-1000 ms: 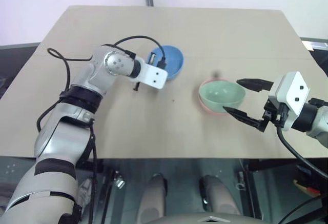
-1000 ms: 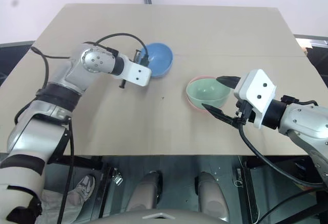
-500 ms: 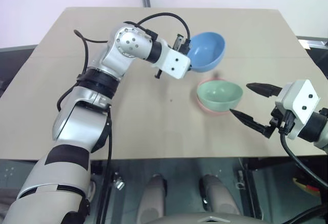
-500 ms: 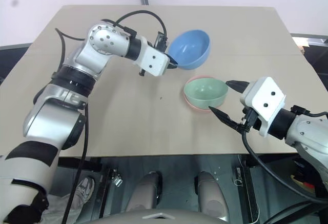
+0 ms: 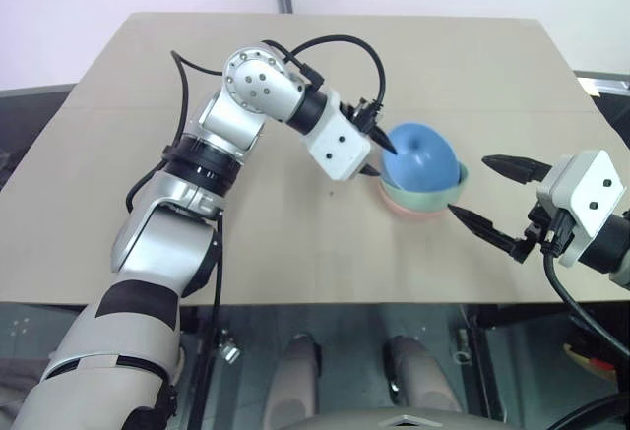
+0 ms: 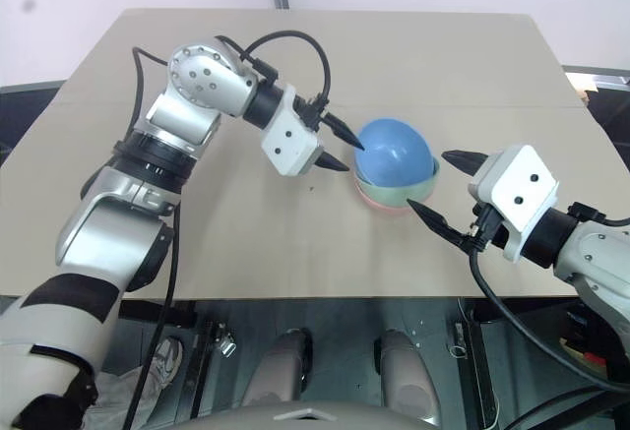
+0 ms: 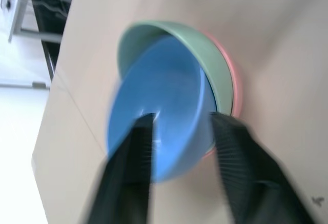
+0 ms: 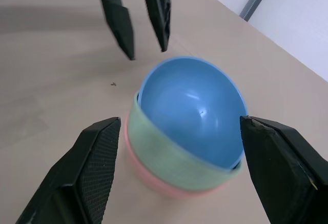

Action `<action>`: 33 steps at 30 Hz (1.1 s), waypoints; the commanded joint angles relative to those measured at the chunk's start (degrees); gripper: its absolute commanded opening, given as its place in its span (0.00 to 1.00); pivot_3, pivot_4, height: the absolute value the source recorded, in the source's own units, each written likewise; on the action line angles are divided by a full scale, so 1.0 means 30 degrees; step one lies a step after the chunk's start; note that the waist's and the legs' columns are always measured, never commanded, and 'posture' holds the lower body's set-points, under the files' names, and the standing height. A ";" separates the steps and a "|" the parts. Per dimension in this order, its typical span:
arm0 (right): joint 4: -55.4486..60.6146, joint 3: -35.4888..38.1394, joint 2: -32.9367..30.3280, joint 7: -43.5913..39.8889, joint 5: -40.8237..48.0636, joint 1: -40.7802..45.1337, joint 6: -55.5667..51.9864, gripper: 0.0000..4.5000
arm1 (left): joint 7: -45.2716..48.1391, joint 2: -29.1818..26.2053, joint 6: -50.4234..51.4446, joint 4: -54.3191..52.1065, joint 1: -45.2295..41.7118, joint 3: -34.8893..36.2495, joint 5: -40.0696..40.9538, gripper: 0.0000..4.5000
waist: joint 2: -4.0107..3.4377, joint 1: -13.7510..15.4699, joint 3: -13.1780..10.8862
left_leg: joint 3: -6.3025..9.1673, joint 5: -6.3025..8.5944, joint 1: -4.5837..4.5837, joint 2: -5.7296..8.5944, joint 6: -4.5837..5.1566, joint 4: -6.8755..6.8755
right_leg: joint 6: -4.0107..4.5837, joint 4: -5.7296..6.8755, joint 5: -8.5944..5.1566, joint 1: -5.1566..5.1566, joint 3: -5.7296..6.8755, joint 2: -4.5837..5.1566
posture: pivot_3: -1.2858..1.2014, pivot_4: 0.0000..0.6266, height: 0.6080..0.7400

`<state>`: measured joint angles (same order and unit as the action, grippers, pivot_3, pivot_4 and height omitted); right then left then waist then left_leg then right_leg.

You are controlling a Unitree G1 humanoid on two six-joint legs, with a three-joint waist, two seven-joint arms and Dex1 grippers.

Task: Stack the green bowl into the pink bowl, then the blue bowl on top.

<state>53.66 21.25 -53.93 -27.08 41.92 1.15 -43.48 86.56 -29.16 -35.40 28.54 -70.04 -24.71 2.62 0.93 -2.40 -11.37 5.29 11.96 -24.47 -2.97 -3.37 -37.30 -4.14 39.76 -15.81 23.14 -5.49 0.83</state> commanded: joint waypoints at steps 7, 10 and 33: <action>-0.0293 -0.0177 0.0114 -0.0491 -0.0511 0.0413 0.0691 0.90 | -0.2205 -0.0781 0.3597 -0.0714 0.0187 0.2028 -0.0102 0.53 | -0.0001 -0.0079 0.0000 | -0.0001 0.0000 0.0013 -0.0001 0.0000 0.0001 | -0.0002 0.0002 -0.0001 0.0000 -0.0005 -0.0006 | 0.52 0.24 1.00; -0.0995 -0.0833 0.0064 -0.1036 -0.0798 0.0971 0.1063 0.90 | -0.3357 -0.1483 0.5276 -0.1755 0.0975 0.2727 -0.0370 0.53 | -0.0001 -0.0061 0.0000 | 0.0000 0.0000 0.0013 -0.0002 0.0000 0.0002 | -0.0002 0.0003 -0.0001 0.0000 -0.0004 -0.0005 | 0.52 0.24 1.00; -0.8240 -0.6354 0.3548 -0.2461 -0.7211 0.4166 0.6213 0.90 | -0.9091 -0.4720 1.5728 -1.2719 0.9987 0.6397 -0.0845 0.53 | -0.0005 -0.0040 -0.0002 | -0.0011 -0.0001 0.0038 -0.0013 -0.0002 0.0010 | 0.0000 0.0012 0.0000 -0.0001 0.0001 -0.0006 | 0.52 0.24 1.00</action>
<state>27.98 0.10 -43.35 -33.70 20.18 11.22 -26.77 60.28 -42.42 11.64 -6.60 -40.16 -7.37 -0.49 0.91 -2.52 -11.38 5.26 11.95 -24.32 -3.01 -3.37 -37.26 -4.14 39.82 -15.81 23.14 -5.50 0.81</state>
